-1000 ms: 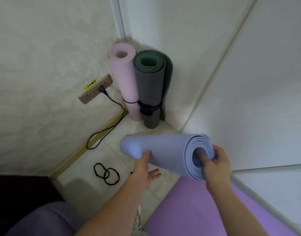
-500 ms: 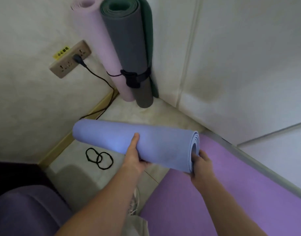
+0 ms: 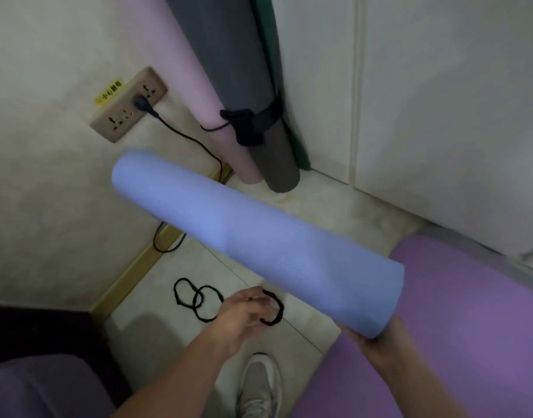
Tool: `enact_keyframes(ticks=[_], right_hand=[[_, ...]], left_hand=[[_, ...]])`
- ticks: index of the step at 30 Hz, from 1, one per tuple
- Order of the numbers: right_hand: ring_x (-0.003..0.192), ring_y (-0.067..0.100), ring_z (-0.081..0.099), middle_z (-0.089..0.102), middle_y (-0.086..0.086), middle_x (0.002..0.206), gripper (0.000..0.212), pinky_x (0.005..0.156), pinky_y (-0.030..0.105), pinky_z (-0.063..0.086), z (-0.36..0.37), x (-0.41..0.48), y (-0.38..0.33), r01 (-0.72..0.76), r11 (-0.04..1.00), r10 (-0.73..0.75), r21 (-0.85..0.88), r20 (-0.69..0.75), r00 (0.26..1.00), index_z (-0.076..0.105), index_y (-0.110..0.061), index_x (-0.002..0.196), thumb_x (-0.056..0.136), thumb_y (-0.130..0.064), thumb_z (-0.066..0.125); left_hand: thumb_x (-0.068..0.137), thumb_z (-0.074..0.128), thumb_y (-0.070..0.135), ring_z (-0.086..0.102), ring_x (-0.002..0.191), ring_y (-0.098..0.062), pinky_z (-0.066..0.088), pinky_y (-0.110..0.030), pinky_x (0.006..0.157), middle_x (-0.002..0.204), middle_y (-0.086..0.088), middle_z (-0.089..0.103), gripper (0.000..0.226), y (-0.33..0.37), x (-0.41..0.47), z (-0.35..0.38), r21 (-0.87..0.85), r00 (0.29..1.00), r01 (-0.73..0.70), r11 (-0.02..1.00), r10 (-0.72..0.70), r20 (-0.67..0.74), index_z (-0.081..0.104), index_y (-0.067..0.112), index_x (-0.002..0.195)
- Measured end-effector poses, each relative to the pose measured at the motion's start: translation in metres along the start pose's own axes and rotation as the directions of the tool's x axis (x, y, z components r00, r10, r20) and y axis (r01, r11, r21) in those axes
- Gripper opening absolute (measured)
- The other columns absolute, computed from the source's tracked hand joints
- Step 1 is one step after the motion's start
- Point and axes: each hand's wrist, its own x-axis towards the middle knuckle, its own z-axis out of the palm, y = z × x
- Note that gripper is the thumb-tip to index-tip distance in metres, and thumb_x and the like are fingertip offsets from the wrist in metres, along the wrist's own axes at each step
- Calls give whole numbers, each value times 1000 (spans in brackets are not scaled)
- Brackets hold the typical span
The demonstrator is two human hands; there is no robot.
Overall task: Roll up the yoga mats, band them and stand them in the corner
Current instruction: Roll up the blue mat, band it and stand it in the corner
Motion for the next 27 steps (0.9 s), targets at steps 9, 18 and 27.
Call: enact_keyframes(ticks=[9, 18, 27], right_hand=[[89, 35, 72, 74, 14, 109, 30, 59, 44, 61, -7, 63, 25, 40, 987, -45, -153, -35, 998, 65, -12, 124, 96, -5, 58], [78, 34, 72, 76, 13, 92, 23, 58, 44, 60, -18, 77, 32, 39, 983, -45, -178, -27, 999, 69, -13, 109, 94, -1, 56], [83, 37, 73, 76, 15, 101, 29, 59, 45, 59, 5, 24, 22, 47, 994, -65, -101, -181, 981, 68, -11, 115, 90, 3, 63]], left_hand=[[91, 59, -1, 43, 131, -20, 28, -9, 93, 139, -2, 42, 50, -74, 94, 6, 847, 965, -254, 467, 71, 251, 54, 11, 140], [93, 40, 14, -17, 151, -38, -5, -58, 120, 162, -16, -26, 81, -136, 130, 18, 932, 987, -159, -326, -72, 143, -8, 8, 158], [98, 58, 16, 67, 81, -24, 51, -28, 75, 85, -6, 73, 19, -58, 72, 29, 695, 920, -286, 660, 393, 5, 74, 7, 93]])
